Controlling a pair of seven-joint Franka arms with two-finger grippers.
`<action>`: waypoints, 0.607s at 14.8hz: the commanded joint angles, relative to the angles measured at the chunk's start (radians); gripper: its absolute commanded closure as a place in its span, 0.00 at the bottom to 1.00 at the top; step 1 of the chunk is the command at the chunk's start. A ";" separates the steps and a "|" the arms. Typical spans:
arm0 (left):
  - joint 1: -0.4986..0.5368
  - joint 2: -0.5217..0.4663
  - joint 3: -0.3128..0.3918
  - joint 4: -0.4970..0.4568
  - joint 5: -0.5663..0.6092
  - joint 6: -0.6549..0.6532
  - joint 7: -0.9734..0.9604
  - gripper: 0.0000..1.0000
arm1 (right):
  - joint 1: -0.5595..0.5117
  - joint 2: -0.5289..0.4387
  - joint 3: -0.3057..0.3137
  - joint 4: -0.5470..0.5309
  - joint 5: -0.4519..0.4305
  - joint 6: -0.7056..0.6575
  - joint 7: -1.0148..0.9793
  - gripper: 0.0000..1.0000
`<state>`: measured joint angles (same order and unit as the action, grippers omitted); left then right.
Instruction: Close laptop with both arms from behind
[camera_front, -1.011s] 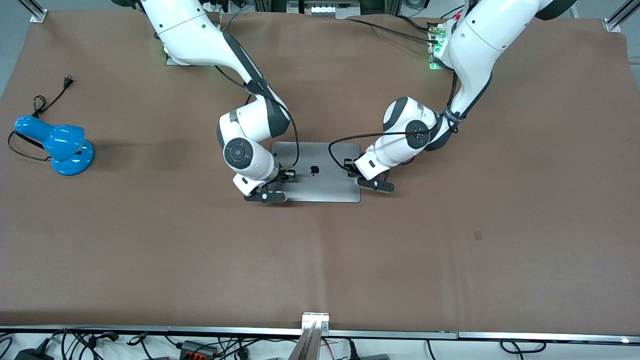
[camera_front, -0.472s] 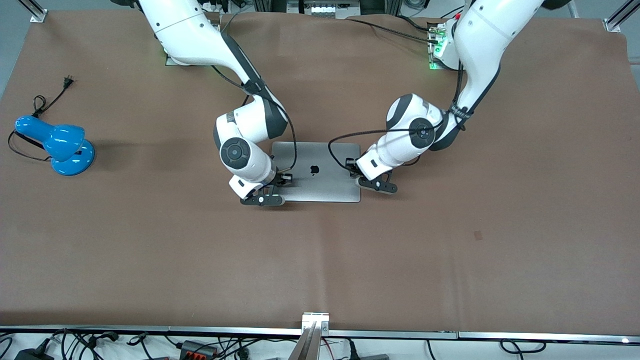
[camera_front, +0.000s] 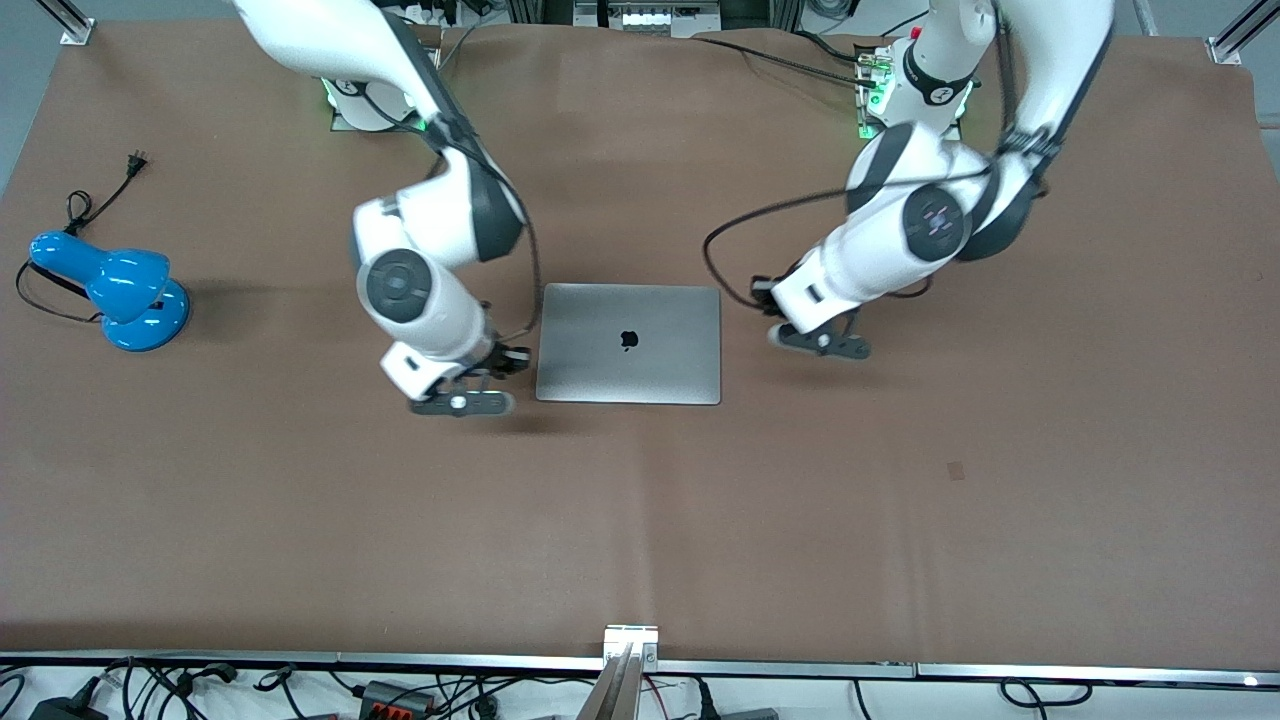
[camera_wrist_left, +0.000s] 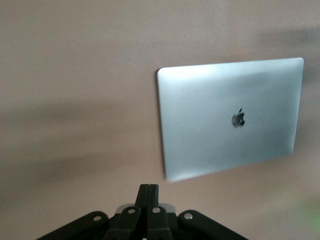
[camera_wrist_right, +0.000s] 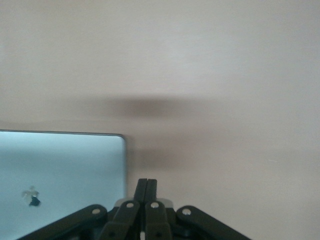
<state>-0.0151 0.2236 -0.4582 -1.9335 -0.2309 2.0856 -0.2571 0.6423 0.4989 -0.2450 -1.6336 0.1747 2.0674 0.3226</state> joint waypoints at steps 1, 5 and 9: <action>0.042 -0.153 0.001 -0.013 0.028 -0.129 -0.005 1.00 | -0.001 -0.077 -0.074 -0.017 -0.014 -0.075 -0.100 1.00; 0.176 -0.173 0.003 0.247 0.028 -0.427 -0.007 1.00 | -0.007 -0.094 -0.143 0.122 -0.099 -0.275 -0.135 0.71; 0.241 -0.174 0.003 0.332 0.041 -0.605 0.009 1.00 | -0.027 -0.099 -0.174 0.208 -0.106 -0.339 -0.135 0.00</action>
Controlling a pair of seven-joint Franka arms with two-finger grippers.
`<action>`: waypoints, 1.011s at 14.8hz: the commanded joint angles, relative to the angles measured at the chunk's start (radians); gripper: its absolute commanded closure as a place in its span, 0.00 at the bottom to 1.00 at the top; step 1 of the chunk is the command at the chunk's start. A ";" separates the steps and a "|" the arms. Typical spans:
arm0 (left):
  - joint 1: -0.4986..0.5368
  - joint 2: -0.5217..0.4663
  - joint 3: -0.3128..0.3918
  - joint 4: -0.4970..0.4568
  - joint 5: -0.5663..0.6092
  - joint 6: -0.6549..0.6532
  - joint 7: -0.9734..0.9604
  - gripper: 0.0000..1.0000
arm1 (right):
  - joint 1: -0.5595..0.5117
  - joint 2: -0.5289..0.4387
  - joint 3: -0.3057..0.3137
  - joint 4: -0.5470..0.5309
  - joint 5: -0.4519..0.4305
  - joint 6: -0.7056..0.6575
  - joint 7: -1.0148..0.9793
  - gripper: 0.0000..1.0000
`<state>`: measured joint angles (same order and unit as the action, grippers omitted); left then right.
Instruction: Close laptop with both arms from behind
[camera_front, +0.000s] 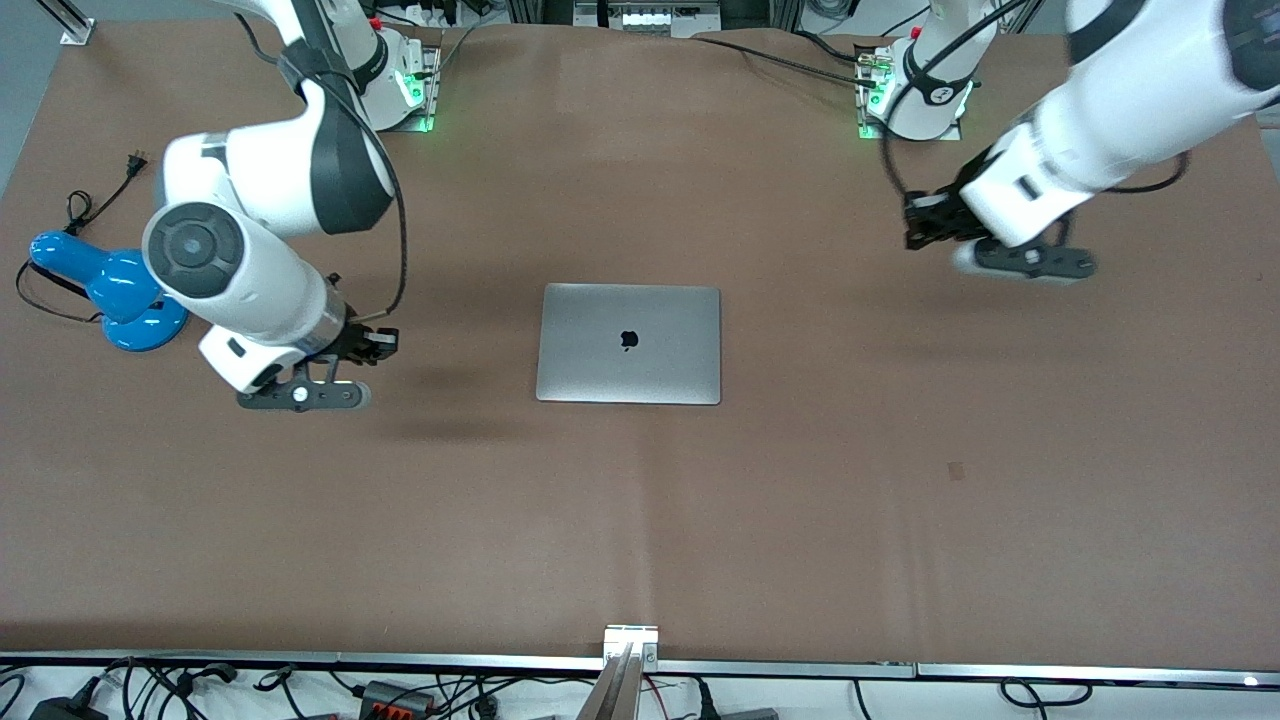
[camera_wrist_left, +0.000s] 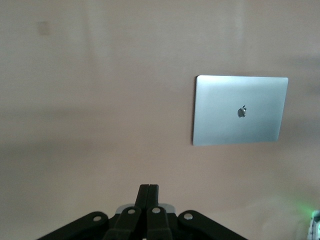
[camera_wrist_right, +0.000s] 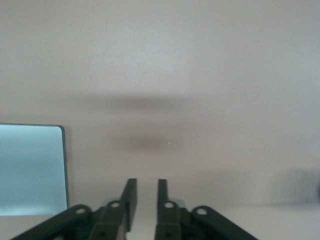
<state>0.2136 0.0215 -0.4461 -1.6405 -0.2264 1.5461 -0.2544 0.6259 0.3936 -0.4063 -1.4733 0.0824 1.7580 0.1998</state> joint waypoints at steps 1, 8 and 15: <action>0.019 0.025 -0.009 0.038 0.047 -0.076 0.014 1.00 | -0.008 0.007 -0.035 0.063 -0.007 -0.029 -0.014 0.00; -0.011 0.002 0.016 0.033 0.134 -0.075 0.054 0.65 | -0.223 -0.045 0.065 0.183 -0.009 -0.074 -0.023 0.00; -0.192 -0.132 0.265 -0.211 0.160 0.129 0.093 0.00 | -0.624 -0.119 0.366 0.168 -0.021 -0.081 -0.158 0.00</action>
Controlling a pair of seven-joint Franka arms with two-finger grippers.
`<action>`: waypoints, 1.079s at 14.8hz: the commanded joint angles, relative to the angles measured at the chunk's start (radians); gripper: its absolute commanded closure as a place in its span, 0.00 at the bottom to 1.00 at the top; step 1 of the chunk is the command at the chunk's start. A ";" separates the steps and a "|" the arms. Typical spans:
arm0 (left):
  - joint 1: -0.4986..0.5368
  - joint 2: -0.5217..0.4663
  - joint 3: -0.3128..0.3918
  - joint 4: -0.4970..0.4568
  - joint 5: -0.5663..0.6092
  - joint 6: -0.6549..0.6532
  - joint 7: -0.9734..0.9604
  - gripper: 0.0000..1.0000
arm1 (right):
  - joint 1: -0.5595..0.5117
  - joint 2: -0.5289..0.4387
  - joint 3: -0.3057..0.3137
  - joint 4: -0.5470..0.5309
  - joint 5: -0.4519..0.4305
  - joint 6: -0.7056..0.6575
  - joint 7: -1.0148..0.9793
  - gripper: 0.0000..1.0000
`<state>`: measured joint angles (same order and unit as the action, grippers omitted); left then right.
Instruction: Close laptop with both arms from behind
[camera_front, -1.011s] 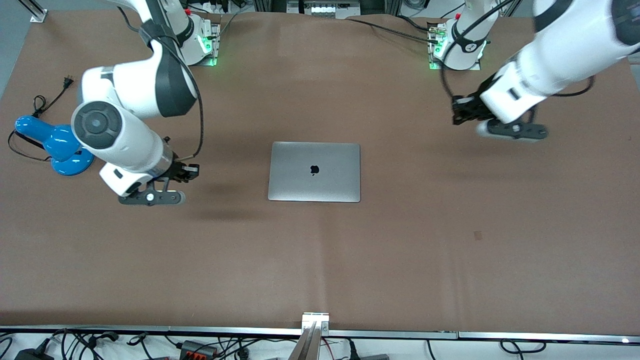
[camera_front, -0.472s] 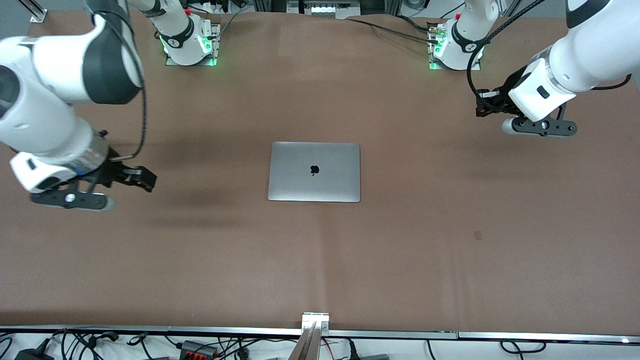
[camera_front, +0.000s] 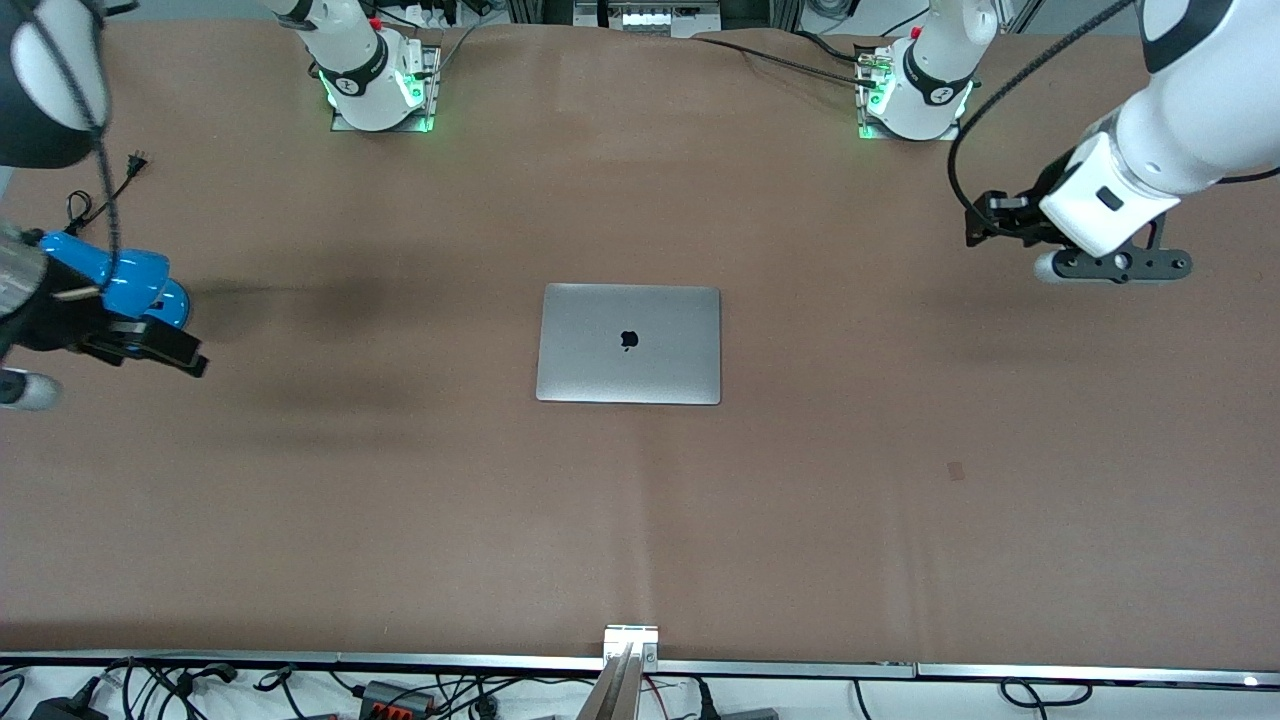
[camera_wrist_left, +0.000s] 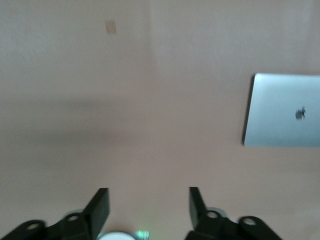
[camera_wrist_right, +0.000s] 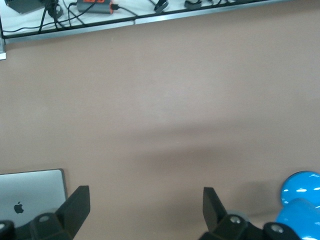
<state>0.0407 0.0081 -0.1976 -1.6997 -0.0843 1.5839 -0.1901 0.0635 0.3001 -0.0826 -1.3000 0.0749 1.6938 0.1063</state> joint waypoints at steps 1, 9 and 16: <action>-0.019 -0.119 0.015 -0.150 0.018 0.091 0.031 0.00 | -0.068 -0.036 0.038 -0.013 -0.017 -0.017 -0.097 0.00; -0.053 -0.103 0.027 -0.123 0.104 0.079 0.021 0.00 | -0.071 -0.206 0.037 -0.259 -0.078 0.013 -0.108 0.00; -0.042 -0.102 0.020 -0.121 0.070 0.077 0.021 0.00 | -0.070 -0.342 0.037 -0.420 -0.080 0.011 -0.123 0.00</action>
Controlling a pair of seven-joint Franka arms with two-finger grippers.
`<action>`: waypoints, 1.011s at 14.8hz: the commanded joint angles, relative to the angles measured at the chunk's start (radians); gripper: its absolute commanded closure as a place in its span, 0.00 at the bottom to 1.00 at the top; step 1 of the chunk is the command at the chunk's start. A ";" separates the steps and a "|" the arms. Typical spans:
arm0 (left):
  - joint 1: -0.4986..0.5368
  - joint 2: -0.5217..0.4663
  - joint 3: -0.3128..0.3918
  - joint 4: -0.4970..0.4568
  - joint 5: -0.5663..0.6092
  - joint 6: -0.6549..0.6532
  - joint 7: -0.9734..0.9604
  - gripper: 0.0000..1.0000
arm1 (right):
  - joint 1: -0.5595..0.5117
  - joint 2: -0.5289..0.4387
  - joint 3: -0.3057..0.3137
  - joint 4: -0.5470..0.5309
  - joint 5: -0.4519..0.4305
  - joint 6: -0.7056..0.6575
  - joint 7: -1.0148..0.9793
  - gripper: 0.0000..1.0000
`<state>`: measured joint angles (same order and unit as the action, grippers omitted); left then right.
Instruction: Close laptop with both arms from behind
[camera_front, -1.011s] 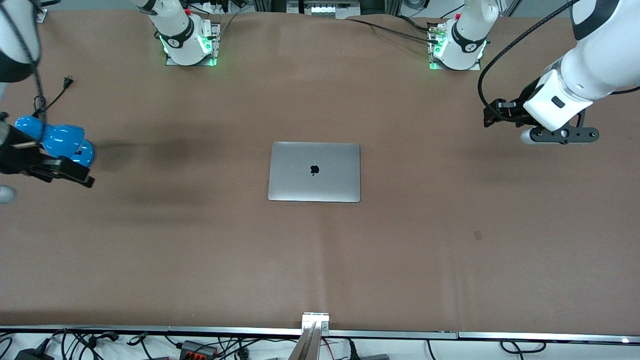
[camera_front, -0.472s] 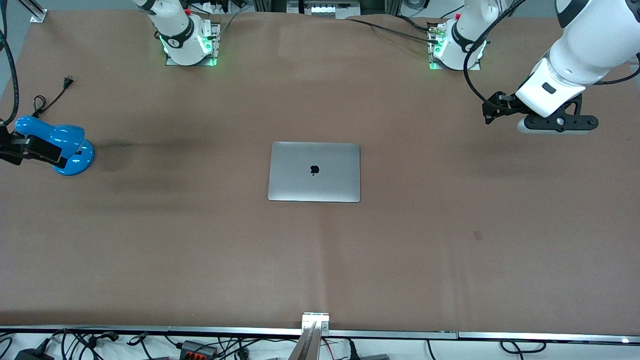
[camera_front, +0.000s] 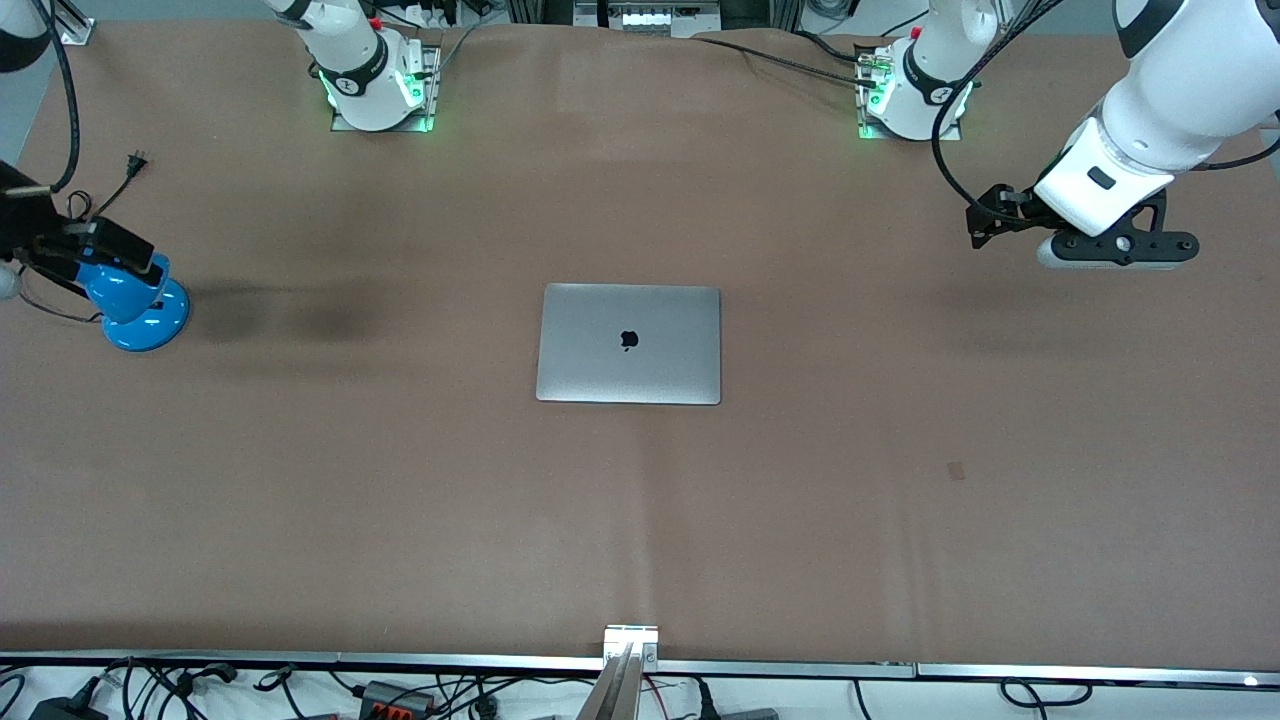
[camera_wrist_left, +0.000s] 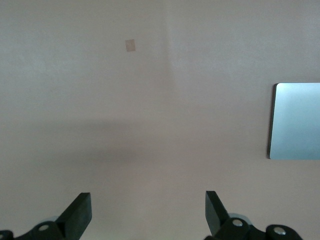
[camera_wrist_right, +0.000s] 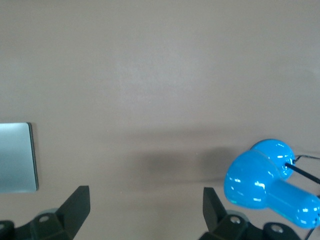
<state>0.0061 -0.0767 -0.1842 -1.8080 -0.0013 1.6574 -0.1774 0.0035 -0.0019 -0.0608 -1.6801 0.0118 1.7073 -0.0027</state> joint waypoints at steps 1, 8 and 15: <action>-0.008 -0.017 0.006 -0.013 -0.013 0.004 0.009 0.00 | -0.010 -0.039 0.015 -0.038 -0.016 -0.005 -0.020 0.00; -0.008 -0.017 0.005 -0.014 -0.013 0.001 0.004 0.00 | -0.010 -0.039 0.015 -0.032 -0.016 -0.020 -0.028 0.00; -0.008 -0.017 0.003 -0.014 -0.013 -0.004 0.004 0.00 | -0.010 -0.039 0.015 -0.033 -0.015 -0.023 -0.026 0.00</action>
<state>0.0030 -0.0767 -0.1848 -1.8086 -0.0014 1.6563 -0.1775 0.0035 -0.0235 -0.0577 -1.6996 0.0110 1.6914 -0.0177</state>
